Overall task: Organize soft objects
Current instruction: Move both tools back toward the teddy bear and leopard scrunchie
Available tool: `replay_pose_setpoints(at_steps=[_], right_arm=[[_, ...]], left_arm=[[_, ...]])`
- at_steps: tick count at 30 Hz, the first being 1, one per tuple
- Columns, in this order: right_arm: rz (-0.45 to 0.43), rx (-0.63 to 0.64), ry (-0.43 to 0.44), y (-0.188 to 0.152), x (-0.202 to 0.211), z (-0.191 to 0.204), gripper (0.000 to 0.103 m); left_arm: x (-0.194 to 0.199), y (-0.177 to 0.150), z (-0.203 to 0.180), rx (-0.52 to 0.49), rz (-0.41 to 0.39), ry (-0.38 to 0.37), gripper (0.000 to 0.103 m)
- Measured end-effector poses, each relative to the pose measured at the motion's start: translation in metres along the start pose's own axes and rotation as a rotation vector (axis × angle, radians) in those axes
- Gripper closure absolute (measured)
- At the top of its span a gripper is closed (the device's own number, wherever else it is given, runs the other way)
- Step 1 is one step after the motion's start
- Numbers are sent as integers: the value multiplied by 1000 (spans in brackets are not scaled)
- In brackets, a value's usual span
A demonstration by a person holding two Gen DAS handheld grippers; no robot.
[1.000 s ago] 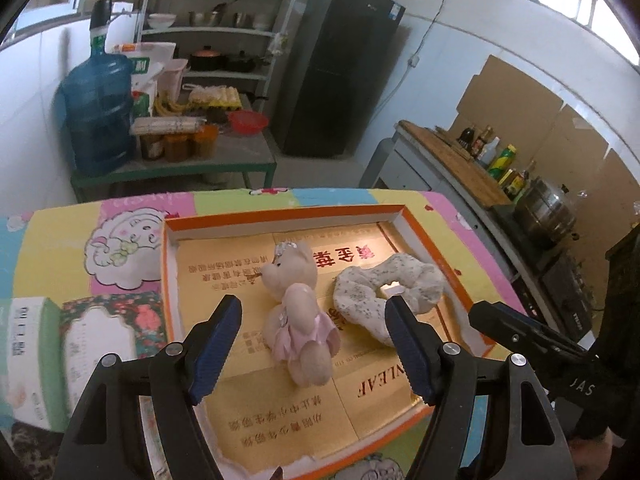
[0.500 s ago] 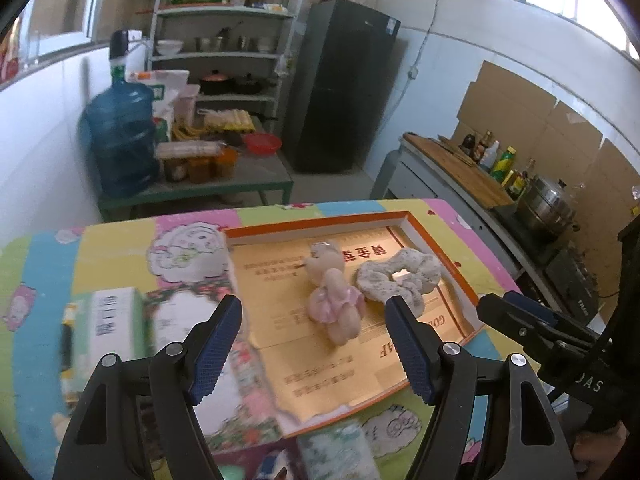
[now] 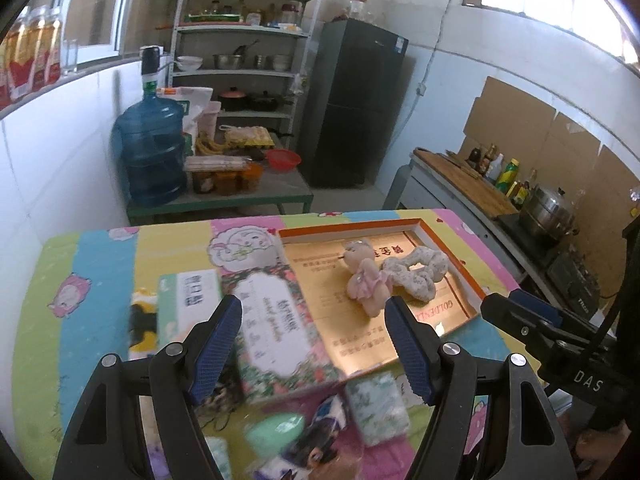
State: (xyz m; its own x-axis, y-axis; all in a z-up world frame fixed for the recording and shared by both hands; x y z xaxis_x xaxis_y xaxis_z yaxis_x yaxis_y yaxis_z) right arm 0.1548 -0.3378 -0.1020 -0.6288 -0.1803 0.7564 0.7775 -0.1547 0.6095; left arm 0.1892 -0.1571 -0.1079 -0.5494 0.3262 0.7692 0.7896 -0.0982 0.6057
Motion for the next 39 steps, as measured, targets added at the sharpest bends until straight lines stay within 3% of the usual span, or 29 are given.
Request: replay_pose_setpoints(at_steps=[16, 39], right_arm=[[-22, 48, 13, -27, 20, 68, 34], [2, 79, 18, -55, 11, 117, 34]], left_arm=[[48, -32, 54, 10, -28, 43, 28], [80, -70, 136, 54, -59, 91, 28]])
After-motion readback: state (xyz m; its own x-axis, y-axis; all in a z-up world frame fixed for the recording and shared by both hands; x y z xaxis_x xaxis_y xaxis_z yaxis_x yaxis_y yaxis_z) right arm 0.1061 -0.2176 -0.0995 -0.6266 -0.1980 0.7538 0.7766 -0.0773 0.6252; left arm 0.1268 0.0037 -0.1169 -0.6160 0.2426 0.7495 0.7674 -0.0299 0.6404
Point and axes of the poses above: each gripper's, at about its wrist camera, not at the fingertips, and x roughly against the way its jaws point, z to its left, y to its top, the point moved 9 cm from there along -x, roughly the way its jaws point, and after that the axes turned 11 degrees about z, right-handed, at the moved point
